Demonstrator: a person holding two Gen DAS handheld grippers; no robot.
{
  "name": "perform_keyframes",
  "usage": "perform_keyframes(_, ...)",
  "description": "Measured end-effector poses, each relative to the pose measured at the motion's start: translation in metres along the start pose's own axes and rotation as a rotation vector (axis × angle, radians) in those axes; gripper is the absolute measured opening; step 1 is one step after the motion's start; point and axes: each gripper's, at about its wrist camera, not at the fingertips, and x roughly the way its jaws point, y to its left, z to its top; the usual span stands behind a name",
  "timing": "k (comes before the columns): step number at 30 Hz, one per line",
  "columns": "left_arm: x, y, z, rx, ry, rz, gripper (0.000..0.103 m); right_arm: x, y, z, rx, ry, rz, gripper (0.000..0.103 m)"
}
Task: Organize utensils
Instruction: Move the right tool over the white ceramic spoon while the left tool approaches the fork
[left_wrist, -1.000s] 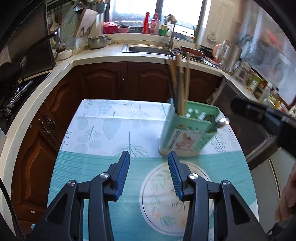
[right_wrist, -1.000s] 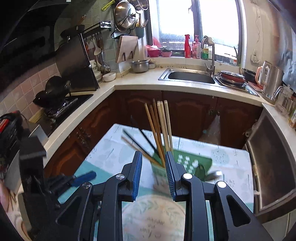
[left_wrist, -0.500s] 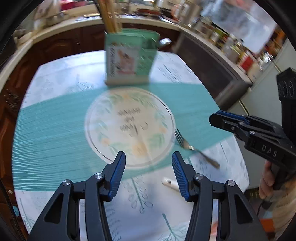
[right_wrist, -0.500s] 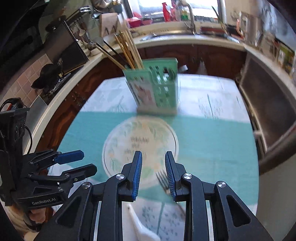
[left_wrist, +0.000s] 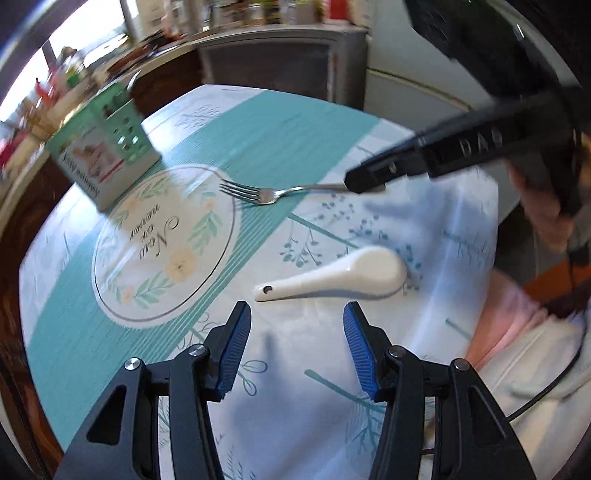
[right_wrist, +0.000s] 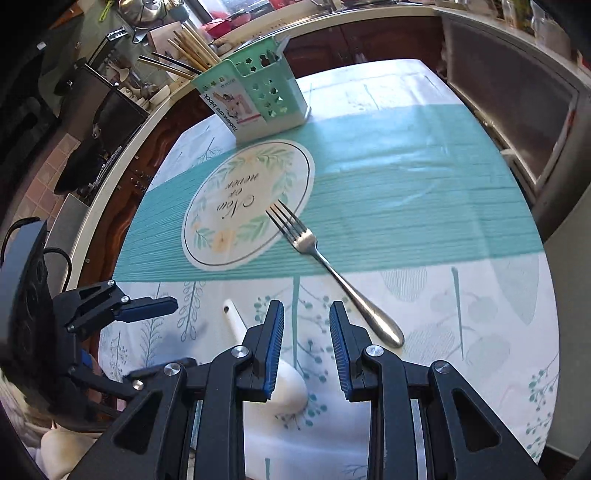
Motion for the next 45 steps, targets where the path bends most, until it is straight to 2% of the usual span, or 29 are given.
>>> perform_keyframes(4, 0.009, -0.023, 0.000, 0.157, -0.007, 0.079, 0.052, -0.007, -0.011, -0.008, 0.031, -0.009, 0.008, 0.026)
perform_keyframes(8, 0.019, -0.047, -0.001, 0.303, -0.010, 0.122, 0.055, -0.012, -0.020, -0.007, 0.072, -0.019, 0.014, 0.026)
perform_keyframes(17, 0.029, -0.073, 0.016, 0.467, -0.025, 0.161, 0.056, -0.014, -0.025, -0.014, 0.092, -0.047, 0.011, 0.026)
perform_keyframes(19, 0.032, -0.073, 0.023, 0.480, -0.008, 0.143, 0.051, -0.012, -0.025, -0.015, 0.094, -0.048, 0.014, 0.026)
perform_keyframes(20, 0.034, -0.072, 0.028, 0.472, 0.014, 0.113, 0.039, -0.011, -0.025, -0.015, 0.096, -0.048, 0.016, 0.026)
perform_keyframes(21, 0.039, -0.069, 0.033, 0.455, 0.031, 0.104, 0.032, -0.010, -0.026, -0.016, 0.100, -0.050, 0.019, 0.026)
perform_keyframes(24, 0.045, -0.059, 0.046, 0.401, 0.043, 0.096, 0.024, -0.008, -0.030, -0.014, 0.116, -0.055, 0.026, 0.026)
perform_keyframes(25, 0.045, -0.049, 0.053, 0.340, 0.052, 0.060, 0.022, -0.008, -0.031, -0.013, 0.121, -0.057, 0.029, 0.026)
perform_keyframes(26, 0.044, -0.039, 0.059, 0.277, 0.061, 0.024, 0.014, -0.008, -0.032, -0.014, 0.126, -0.058, 0.030, 0.026)
perform_keyframes(27, 0.044, -0.032, 0.062, 0.235, 0.068, -0.002, 0.003, -0.007, -0.033, -0.013, 0.130, -0.061, 0.032, 0.026)
perform_keyframes(28, 0.044, -0.019, 0.068, 0.160, 0.086, -0.053, 0.002, -0.007, -0.033, -0.011, 0.129, -0.062, 0.030, 0.026)
perform_keyframes(30, 0.051, 0.013, 0.072, -0.006, 0.138, -0.124, 0.001, -0.006, -0.032, -0.009, 0.126, -0.061, 0.029, 0.026)
perform_keyframes(35, 0.061, 0.065, 0.065, -0.234, 0.191, -0.175, 0.001, 0.002, -0.026, 0.006, 0.072, -0.047, 0.013, 0.026)
perform_keyframes(38, 0.060, 0.077, 0.060, -0.272, 0.195, -0.165, 0.001, 0.011, -0.018, 0.017, 0.005, -0.024, -0.009, 0.026)
perform_keyframes(41, 0.055, 0.077, 0.056, -0.262, 0.183, -0.161, 0.002, 0.019, -0.008, 0.025, -0.060, 0.006, -0.021, 0.026)
perform_keyframes(43, 0.051, 0.073, 0.053, -0.242, 0.172, -0.163, 0.007, 0.020, -0.002, 0.027, -0.091, 0.018, -0.007, 0.026)
perform_keyframes(45, 0.049, 0.072, 0.052, -0.230, 0.163, -0.180, 0.025, 0.020, 0.004, 0.027, -0.119, 0.018, -0.006, 0.026)
